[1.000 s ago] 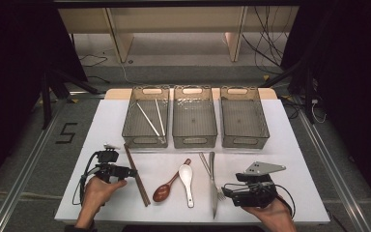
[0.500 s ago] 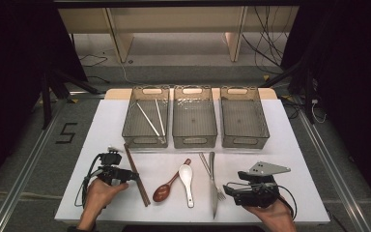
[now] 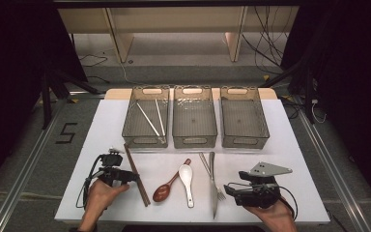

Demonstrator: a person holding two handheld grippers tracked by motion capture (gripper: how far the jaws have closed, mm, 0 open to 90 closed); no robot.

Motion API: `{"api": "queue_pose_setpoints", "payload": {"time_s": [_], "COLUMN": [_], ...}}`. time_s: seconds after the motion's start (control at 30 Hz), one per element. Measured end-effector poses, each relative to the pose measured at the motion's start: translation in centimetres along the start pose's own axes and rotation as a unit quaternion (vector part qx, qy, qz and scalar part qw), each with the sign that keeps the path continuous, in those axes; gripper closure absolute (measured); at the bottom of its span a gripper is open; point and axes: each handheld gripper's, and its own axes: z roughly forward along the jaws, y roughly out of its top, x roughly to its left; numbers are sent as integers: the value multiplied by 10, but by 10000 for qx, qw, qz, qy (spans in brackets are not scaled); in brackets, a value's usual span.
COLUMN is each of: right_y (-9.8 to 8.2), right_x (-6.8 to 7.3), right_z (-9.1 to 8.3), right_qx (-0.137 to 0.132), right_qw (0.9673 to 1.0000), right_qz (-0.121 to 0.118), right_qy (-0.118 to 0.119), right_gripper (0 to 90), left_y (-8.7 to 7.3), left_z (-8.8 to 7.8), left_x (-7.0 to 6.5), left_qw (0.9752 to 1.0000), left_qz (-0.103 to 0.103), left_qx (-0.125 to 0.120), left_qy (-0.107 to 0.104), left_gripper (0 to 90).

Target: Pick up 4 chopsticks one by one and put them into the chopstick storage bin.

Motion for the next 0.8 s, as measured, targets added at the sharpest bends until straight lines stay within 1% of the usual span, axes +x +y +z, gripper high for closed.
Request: {"api": "queue_pose_setpoints", "payload": {"time_s": [0.13, 0.33, 0.47, 0.67, 0.7, 0.73, 0.8], "right_y": [0, 0, -1, -1, -1, -1, -1], "right_x": [0, -1, 0, -1, -1, -1, -1], "right_z": [0, -1, -1, -1, -1, -1, 0], "right_qx": [-10, -7, 3, 3, 4, 5, 6], "right_qw": [10000, 10000, 10000, 10000, 10000, 10000, 10000], "right_qz": [2, -3, -6, -8, -5, -5, -13], "right_qy": [-8, -22, -18, -15, -16, -17, -15], "right_gripper": [282, 283, 283, 284, 284, 284, 285], "left_y": [-1, -2, -2, -3, -3, -3, -4], "left_z": [0, 0, 0, 2, 2, 2, 3], "left_x": [-1, -2, -4, -10, -10, -11, -12], "left_qw": [10000, 9999, 9999, 9997, 9997, 9995, 9993], "left_qz": [11, -23, -7, 64, 75, 136, 161], "left_qx": [3, 11, 36, 75, 62, 99, 64], "left_qy": [58, 99, 129, 207, 240, 275, 332], "left_gripper": [228, 231, 203, 174, 174, 175, 178]}}
